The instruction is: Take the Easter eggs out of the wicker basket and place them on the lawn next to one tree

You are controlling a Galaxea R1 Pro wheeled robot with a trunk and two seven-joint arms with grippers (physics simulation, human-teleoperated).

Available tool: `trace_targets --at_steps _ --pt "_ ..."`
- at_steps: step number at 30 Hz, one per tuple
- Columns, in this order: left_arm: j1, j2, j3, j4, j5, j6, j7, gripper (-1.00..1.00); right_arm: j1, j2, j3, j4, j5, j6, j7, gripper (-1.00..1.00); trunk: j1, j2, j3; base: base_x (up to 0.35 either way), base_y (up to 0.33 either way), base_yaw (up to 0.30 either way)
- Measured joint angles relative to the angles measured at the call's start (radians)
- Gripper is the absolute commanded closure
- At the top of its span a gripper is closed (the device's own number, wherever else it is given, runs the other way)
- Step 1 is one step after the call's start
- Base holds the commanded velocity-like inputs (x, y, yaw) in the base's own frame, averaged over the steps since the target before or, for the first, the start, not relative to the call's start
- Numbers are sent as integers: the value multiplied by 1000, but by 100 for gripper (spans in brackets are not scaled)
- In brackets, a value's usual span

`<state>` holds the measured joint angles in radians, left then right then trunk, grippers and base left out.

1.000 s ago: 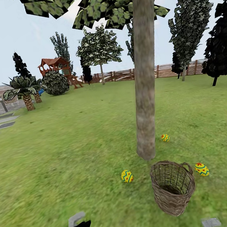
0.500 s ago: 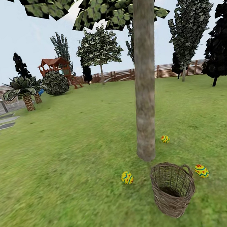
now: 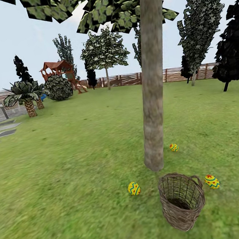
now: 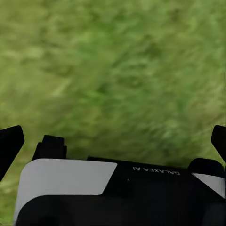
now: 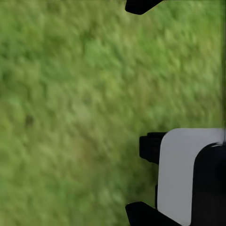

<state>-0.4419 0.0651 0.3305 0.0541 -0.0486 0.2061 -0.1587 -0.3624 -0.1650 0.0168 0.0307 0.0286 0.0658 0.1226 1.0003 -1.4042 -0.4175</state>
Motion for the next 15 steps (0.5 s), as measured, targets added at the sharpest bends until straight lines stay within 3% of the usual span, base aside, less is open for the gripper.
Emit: trace_targets --at_steps 4,8,15 --pt "19 5 0 2 0 51 4 -100 0 24 0 38 0 -10 -22 -100 -15 28 12 0 0 0" --pt "76 14 0 3 0 58 7 -100 2 70 0 58 0 -15 -134 -100 -31 56 25 0 0 0" --pt "148 14 1 3 0 60 9 -100 31 88 0 63 0 -10 -171 -100 -58 105 47 0 0 0"
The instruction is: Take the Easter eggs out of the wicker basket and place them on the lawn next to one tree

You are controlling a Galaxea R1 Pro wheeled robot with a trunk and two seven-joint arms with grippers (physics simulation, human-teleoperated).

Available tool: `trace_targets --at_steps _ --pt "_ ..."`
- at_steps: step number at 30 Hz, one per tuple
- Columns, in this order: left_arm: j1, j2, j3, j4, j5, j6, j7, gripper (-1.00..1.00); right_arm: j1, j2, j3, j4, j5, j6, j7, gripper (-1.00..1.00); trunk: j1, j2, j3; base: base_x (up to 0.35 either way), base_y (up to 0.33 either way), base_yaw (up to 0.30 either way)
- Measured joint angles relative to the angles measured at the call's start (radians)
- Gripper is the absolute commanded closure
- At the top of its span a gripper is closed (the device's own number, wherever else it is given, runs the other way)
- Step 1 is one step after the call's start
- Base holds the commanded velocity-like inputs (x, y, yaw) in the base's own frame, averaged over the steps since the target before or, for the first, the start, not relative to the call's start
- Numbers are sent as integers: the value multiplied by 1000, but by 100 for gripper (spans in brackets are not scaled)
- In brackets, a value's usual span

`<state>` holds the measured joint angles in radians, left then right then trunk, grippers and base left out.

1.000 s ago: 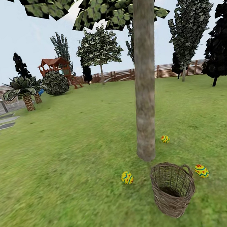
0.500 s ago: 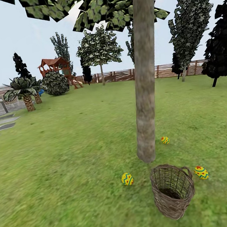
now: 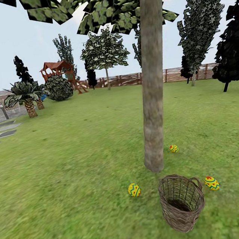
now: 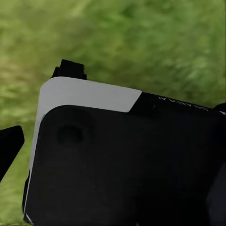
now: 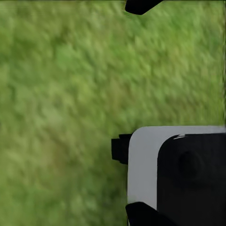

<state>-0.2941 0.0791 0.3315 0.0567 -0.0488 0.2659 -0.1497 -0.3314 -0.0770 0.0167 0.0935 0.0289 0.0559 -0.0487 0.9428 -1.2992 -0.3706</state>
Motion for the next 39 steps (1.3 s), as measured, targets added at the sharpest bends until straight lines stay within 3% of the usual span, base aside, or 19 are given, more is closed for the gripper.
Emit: trace_targets --at_steps 8,14,18,34,39 --pt "94 -14 1 0 3 -11 0 -100 93 12 0 0 -1 -7 -2 -100 -31 56 25 0 0 0" --pt "183 -16 2 0 4 -68 0 -100 184 29 0 -1 -2 -65 -2 -100 -54 98 44 0 0 0" --pt "223 -15 2 0 4 -87 0 -100 198 31 -1 -1 -3 -75 -2 -100 -69 126 56 0 0 0" --pt "231 -19 3 -2 3 -96 -1 -100 200 31 -1 -2 -9 -75 -2 -100 -130 238 107 0 0 0" --pt "277 -21 2 0 3 -128 -1 -100 251 31 -1 -1 -10 -80 -20 -100 -150 273 122 0 0 0"
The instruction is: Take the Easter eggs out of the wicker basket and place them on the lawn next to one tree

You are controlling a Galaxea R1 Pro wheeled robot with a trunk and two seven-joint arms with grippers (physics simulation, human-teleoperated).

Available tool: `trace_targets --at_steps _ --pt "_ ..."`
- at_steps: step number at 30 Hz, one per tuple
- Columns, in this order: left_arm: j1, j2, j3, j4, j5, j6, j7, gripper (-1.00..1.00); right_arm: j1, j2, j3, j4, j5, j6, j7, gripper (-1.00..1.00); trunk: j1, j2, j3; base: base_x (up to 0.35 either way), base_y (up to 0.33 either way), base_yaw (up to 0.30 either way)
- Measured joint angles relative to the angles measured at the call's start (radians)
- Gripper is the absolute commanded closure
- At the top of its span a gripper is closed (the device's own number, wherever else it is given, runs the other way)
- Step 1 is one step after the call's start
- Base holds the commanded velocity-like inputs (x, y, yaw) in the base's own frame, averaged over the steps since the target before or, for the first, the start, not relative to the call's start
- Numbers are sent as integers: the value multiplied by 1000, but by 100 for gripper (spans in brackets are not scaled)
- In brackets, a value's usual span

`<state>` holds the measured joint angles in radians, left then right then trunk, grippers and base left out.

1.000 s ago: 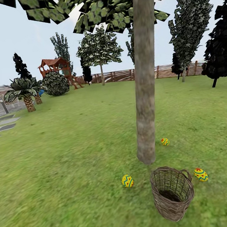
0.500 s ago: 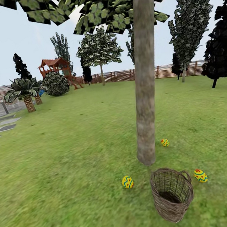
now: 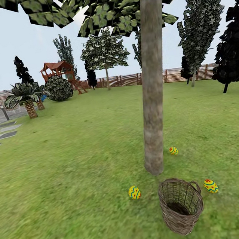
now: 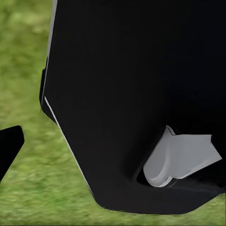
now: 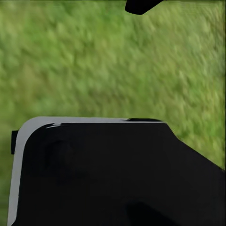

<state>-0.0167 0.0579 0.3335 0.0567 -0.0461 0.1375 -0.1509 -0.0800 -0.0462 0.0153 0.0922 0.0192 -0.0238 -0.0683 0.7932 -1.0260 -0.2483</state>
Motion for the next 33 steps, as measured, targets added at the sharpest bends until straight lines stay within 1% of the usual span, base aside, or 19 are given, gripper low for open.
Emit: trace_targets --at_steps 1,2,6,18,29,33 --pt "16 -1 0 2 0 -28 1 -100 8 0 0 0 0 -1 -1 -100 -4 7 3 0 0 0" --pt "24 -1 0 2 0 -41 1 -100 11 0 0 0 0 -1 -2 -100 -8 14 6 0 0 0" --pt "38 -1 0 2 0 -61 1 -100 18 5 0 0 0 -1 -3 -100 -23 42 19 0 0 0" --pt "42 0 1 2 1 -63 2 -100 26 10 0 0 -1 -1 -3 -100 -69 126 56 0 0 0" --pt "44 4 4 -6 3 -65 1 -100 26 8 -7 -7 -2 3 2 -100 -111 203 91 0 0 0" --pt "44 4 2 -8 0 -64 0 -100 26 5 -4 -8 -1 3 2 -100 -111 203 91 0 0 0"
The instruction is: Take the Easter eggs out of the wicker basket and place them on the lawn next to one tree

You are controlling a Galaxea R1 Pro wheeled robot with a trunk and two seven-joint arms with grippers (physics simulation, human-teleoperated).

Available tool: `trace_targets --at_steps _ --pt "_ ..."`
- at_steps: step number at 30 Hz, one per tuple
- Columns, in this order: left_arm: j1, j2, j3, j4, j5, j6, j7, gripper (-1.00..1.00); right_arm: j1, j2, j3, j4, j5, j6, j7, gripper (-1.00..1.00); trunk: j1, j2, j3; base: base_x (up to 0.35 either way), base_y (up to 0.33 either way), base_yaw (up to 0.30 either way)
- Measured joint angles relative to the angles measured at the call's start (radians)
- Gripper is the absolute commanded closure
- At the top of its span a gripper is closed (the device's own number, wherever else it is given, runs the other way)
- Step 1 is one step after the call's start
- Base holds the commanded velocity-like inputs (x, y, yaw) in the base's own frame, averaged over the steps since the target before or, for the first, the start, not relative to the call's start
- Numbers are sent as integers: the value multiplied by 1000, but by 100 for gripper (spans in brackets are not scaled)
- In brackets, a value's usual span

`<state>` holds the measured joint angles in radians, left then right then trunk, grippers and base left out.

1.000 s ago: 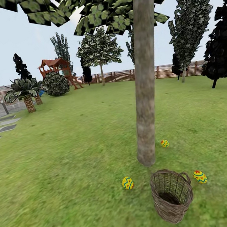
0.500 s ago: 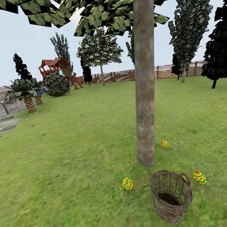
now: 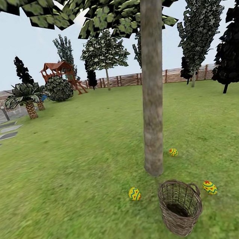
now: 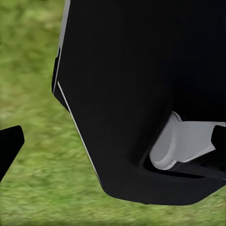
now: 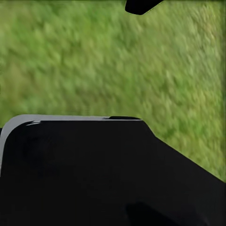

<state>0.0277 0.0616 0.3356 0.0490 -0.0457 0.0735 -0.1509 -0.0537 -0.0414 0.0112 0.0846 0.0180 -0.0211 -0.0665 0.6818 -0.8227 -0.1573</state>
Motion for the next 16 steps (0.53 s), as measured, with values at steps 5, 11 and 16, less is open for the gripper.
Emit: trace_targets --at_steps 5,11,16 --pt "0 0 -2 -1 -1 1 0 -100 0 -2 0 0 0 0 0 -100 0 0 0 0 0 0" --pt "0 -2 0 -3 2 -1 -1 -100 0 -2 0 -1 0 0 0 -100 0 0 0 0 0 0" --pt "0 3 1 -4 0 -1 -1 -100 0 -2 0 -1 1 0 0 -100 0 0 0 0 0 0"
